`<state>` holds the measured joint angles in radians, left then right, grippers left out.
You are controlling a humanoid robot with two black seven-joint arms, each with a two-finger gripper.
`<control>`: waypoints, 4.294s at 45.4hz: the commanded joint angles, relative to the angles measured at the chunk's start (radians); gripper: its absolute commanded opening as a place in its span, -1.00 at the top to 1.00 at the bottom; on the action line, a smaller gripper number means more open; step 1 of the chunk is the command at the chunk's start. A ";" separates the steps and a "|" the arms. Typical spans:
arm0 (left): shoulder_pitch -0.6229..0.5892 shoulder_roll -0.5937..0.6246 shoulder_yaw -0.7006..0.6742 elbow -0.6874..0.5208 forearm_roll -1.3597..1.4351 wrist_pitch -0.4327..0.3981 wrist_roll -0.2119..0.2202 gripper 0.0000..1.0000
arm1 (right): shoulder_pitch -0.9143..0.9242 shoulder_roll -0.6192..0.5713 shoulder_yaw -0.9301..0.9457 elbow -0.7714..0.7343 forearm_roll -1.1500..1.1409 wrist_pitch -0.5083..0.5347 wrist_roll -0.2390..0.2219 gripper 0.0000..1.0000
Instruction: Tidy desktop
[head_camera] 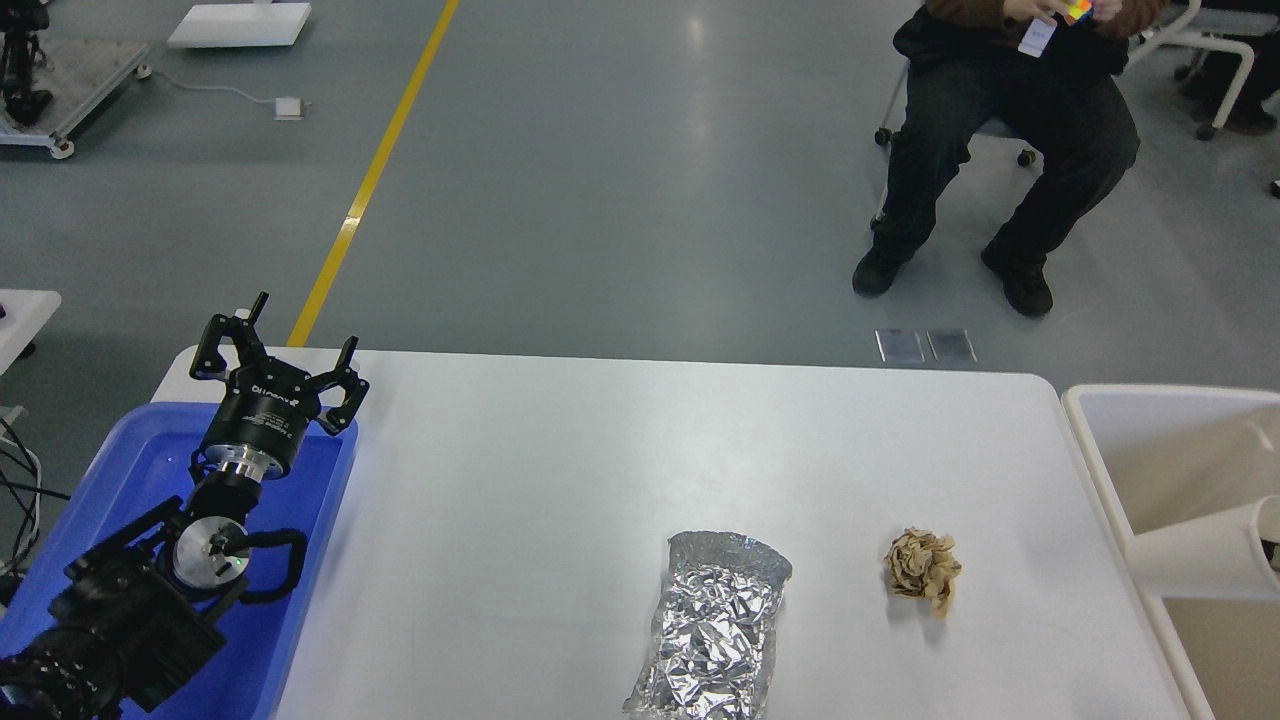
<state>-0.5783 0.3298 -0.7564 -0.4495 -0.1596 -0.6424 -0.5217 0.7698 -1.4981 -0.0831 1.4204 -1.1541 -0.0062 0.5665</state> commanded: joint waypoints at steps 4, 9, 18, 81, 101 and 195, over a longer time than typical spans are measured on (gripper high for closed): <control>0.000 0.000 0.000 0.000 0.000 0.000 0.000 -1.00 | 0.088 -0.123 0.092 0.060 0.001 0.158 -0.004 1.00; 0.000 0.000 0.000 0.000 0.000 0.000 0.000 -1.00 | 0.085 -0.116 0.101 0.020 0.002 0.167 -0.008 1.00; 0.000 0.000 0.000 0.000 0.000 0.000 0.000 -1.00 | 0.083 -0.031 0.098 -0.211 0.005 0.166 -0.030 1.00; 0.000 0.000 0.000 0.000 0.000 0.001 0.000 -1.00 | -0.268 0.969 0.212 -1.310 1.162 0.003 -0.444 1.00; 0.000 0.000 0.000 0.000 0.000 0.001 0.000 -1.00 | -0.268 0.998 0.330 -1.310 1.200 -0.012 -0.522 1.00; 0.000 0.000 0.002 0.000 -0.001 0.001 -0.001 -1.00 | -0.056 1.276 0.971 -0.954 1.453 0.482 -0.520 -1.00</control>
<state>-0.5783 0.3298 -0.7547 -0.4494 -0.1610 -0.6397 -0.5231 0.7111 -0.3304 0.8840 0.4603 0.2950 0.4666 0.0453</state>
